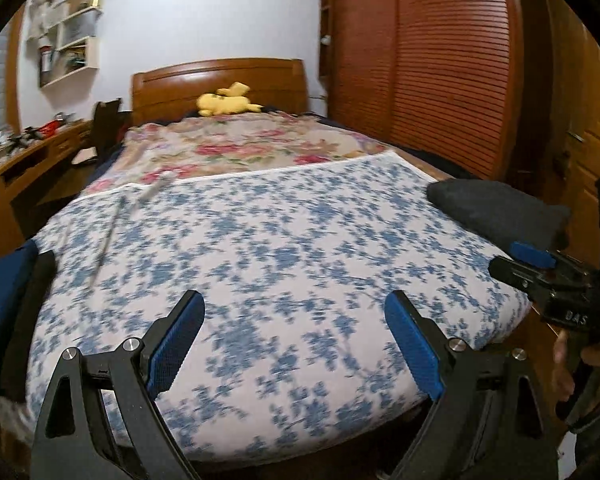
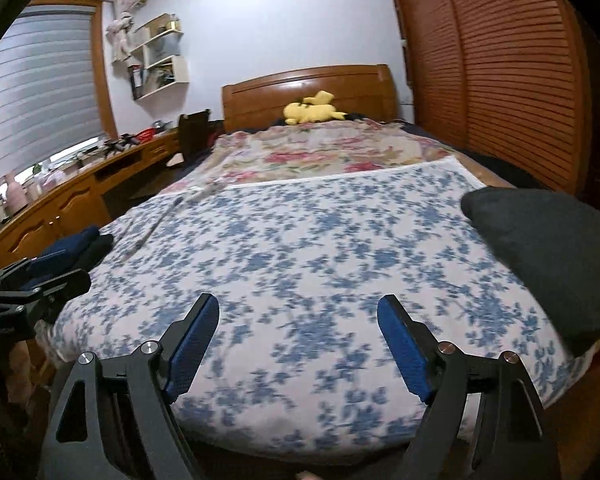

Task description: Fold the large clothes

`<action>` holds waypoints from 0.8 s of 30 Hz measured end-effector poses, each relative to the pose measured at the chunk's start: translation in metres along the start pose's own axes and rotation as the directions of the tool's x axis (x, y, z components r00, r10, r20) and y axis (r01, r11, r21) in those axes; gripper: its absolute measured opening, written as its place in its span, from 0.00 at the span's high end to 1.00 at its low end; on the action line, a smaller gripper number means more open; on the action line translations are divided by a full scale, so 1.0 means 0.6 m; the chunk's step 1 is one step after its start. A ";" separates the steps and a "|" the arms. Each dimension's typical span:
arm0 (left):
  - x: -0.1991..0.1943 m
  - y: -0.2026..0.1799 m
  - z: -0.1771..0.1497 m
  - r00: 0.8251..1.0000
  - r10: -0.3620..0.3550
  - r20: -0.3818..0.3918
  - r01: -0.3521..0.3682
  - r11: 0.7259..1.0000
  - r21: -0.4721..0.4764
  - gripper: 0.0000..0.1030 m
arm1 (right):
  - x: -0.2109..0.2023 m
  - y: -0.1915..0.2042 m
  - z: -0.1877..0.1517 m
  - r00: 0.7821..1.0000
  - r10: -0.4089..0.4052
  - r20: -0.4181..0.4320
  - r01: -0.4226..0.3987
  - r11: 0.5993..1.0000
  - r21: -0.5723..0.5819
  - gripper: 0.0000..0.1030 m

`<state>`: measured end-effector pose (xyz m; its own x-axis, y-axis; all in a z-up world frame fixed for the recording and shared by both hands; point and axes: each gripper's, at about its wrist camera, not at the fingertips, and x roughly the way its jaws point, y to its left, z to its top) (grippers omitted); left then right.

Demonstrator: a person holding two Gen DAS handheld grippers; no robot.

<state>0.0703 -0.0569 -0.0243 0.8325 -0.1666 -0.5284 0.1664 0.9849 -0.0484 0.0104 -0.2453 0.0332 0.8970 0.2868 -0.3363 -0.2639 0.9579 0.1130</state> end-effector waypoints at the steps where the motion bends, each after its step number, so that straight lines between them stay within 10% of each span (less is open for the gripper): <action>1: -0.009 0.009 -0.002 1.000 0.019 0.008 -0.019 1.000 -0.009 0.11 | 0.002 0.006 -0.001 1.000 0.007 0.000 -0.007 1.000 -0.007 0.20; 24: -0.137 0.061 0.038 0.979 0.106 0.176 -0.090 0.992 -0.093 0.11 | -0.011 0.061 0.016 0.986 0.066 0.153 -0.051 0.994 -0.098 0.20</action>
<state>0.0203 -0.0080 0.0366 0.9254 -0.0674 -0.3729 0.0407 0.9960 -0.0789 -0.0019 -0.2123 0.0489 0.9213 0.3439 -0.1813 -0.3430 0.9386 0.0375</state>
